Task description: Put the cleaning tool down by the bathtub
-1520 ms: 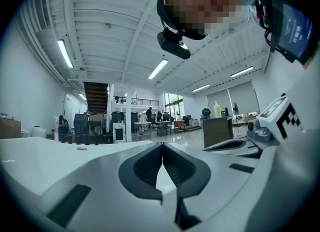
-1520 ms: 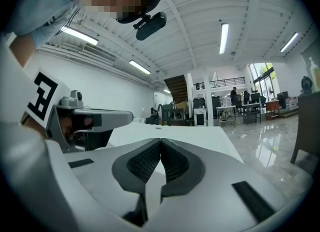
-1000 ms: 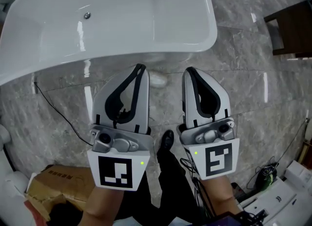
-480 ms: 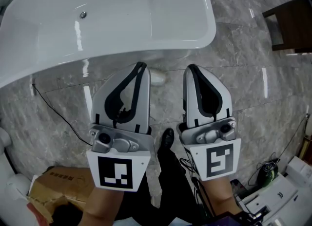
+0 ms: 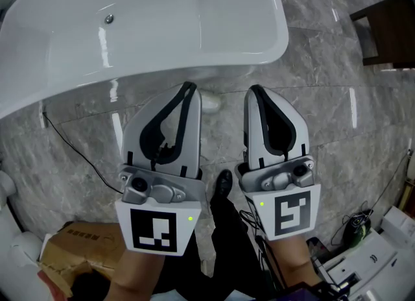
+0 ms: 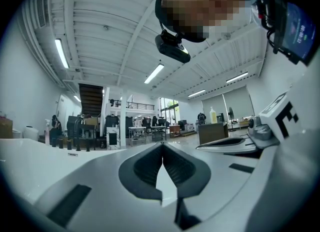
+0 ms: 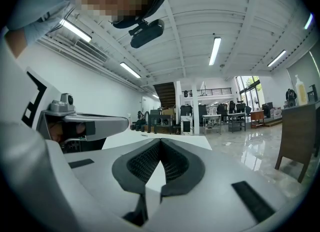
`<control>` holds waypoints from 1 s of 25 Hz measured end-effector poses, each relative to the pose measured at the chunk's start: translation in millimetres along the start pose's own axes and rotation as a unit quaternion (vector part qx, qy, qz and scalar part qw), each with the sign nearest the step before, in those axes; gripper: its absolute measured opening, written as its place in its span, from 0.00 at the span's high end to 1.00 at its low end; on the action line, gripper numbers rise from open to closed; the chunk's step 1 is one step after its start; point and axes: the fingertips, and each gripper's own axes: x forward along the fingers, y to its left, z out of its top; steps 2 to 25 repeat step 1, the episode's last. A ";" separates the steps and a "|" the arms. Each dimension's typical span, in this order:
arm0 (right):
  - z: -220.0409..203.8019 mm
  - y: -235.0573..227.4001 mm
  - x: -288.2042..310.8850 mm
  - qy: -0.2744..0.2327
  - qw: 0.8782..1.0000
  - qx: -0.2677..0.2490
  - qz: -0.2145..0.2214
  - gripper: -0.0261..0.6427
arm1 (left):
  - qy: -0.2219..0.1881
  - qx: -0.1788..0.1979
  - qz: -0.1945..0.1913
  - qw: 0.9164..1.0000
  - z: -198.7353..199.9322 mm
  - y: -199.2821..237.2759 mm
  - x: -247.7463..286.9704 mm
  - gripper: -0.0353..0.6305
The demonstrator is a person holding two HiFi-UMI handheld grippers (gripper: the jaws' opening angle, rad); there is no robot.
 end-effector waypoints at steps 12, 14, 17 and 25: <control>-0.9 -0.4 0.5 0.000 1.000 0.000 0.000 0.94 | 0.000 0.000 0.000 1.000 -1.0 0.0 0.5 0.92; -0.9 -0.4 0.5 0.000 1.000 0.000 0.000 0.94 | 0.000 0.000 0.000 1.000 -1.0 0.0 0.5 0.92; -0.9 -0.4 0.5 0.000 1.000 0.000 0.000 0.94 | 0.000 0.000 0.000 1.000 -1.0 0.0 0.5 0.92; -0.9 -0.4 0.5 0.000 1.000 0.000 0.000 0.94 | 0.000 0.000 0.000 1.000 -1.0 0.0 0.5 0.92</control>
